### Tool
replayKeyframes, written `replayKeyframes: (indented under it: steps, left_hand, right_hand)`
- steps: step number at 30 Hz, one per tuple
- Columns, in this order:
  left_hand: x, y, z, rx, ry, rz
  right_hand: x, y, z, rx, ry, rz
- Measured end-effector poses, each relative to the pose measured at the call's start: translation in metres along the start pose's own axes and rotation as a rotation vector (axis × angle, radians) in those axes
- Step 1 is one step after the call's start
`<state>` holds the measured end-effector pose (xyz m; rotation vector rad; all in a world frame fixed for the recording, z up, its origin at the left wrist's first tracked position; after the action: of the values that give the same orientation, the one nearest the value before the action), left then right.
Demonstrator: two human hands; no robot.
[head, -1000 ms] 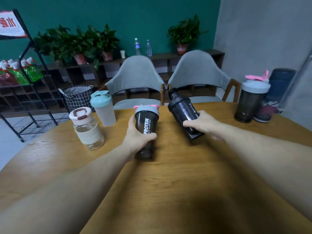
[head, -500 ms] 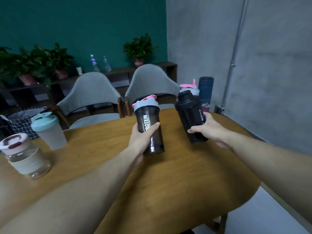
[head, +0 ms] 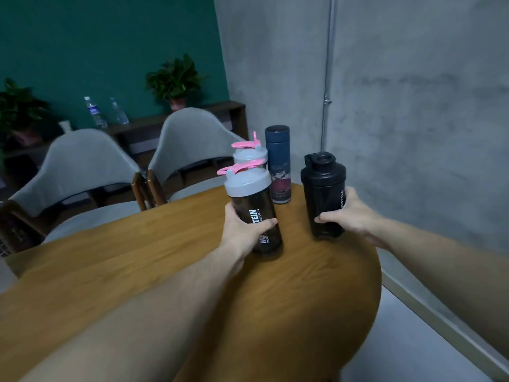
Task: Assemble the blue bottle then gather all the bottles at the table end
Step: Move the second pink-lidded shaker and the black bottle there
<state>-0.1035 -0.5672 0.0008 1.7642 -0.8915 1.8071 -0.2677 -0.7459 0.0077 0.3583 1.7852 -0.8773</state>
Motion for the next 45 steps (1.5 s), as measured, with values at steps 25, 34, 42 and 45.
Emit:
replayKeyframes:
  steps: [25, 34, 42, 45]
  left_hand:
    - [-0.012, 0.03, 0.063, -0.024, 0.046, 0.153]
    - [-0.004, 0.017, 0.044, -0.051, -0.059, 0.21]
    - [0.0, -0.055, -0.03, -0.029, -0.163, 0.226]
    - [0.001, -0.098, -0.062, 0.003, -0.222, 0.192]
  right_hand:
    - [0.014, 0.018, 0.097, -0.089, 0.0, -0.028]
    - [0.012, 0.017, 0.064, -0.098, 0.074, -0.106]
    - [-0.017, 0.028, -0.013, -0.036, 0.117, -0.23]
    - [-0.041, 0.053, -0.044, -0.087, 0.072, -0.21]
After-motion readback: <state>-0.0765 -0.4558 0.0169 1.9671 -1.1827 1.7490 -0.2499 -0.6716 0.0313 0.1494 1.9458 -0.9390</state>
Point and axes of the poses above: each hand's wrist, its own z-axis towards the middle knuckle, its own y-axis out of the palm, x = y × z, the point moved 1 cm from there along z, towards the middle knuckle, and after that the axes turned 7 degrees about -x, right-handed, at the moved point
